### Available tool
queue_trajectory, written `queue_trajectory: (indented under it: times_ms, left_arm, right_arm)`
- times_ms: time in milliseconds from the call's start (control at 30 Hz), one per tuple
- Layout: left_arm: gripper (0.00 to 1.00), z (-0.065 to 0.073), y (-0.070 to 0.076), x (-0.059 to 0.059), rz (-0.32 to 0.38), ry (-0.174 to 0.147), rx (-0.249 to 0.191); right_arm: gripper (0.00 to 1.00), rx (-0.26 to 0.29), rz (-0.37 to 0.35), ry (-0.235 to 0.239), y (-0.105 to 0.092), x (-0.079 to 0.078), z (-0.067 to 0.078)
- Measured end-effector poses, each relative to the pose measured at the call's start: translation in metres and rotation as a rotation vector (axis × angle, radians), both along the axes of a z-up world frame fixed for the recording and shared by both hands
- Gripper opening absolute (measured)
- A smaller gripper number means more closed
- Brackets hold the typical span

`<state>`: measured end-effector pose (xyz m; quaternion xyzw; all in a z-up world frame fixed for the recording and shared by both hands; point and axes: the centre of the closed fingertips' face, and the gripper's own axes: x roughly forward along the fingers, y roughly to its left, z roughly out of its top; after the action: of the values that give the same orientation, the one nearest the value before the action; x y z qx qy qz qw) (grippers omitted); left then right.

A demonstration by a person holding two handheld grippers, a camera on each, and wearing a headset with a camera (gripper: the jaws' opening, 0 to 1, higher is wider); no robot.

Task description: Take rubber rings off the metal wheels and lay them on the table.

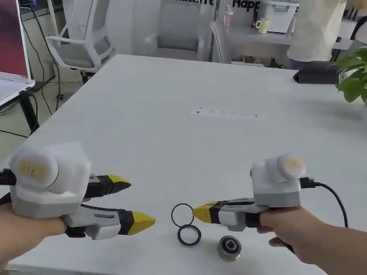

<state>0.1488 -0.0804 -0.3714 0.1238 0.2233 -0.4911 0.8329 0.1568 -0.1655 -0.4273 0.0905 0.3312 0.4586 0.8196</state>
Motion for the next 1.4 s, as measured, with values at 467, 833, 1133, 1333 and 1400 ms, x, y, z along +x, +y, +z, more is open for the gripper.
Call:
queue_trajectory:
  times_ms: [467, 833, 1133, 1333, 1400]
  left_arm:
    - [0.51, -0.004, 0.005, -0.003, 0.014, 0.008, 0.007]
    - [0.51, -0.007, 0.001, -0.004, 0.011, 0.016, 0.011]
    - [0.51, -0.011, -0.001, -0.006, 0.004, 0.024, 0.021]
    - [0.51, -0.011, -0.001, -0.006, 0.000, 0.023, 0.024]
    - [0.51, -0.011, -0.001, -0.006, -0.004, 0.022, 0.026]
  right_arm:
    - [0.00, -0.106, 0.023, 0.048, -0.008, -0.007, -0.026]
    - [0.00, -0.145, 0.041, 0.049, -0.011, -0.010, -0.032]
    - [0.05, -0.169, 0.063, 0.038, -0.011, -0.014, -0.035]
    - [0.09, -0.180, 0.074, 0.021, -0.011, -0.015, -0.032]
    - [0.10, -0.179, 0.071, 0.016, -0.011, -0.014, -0.031]
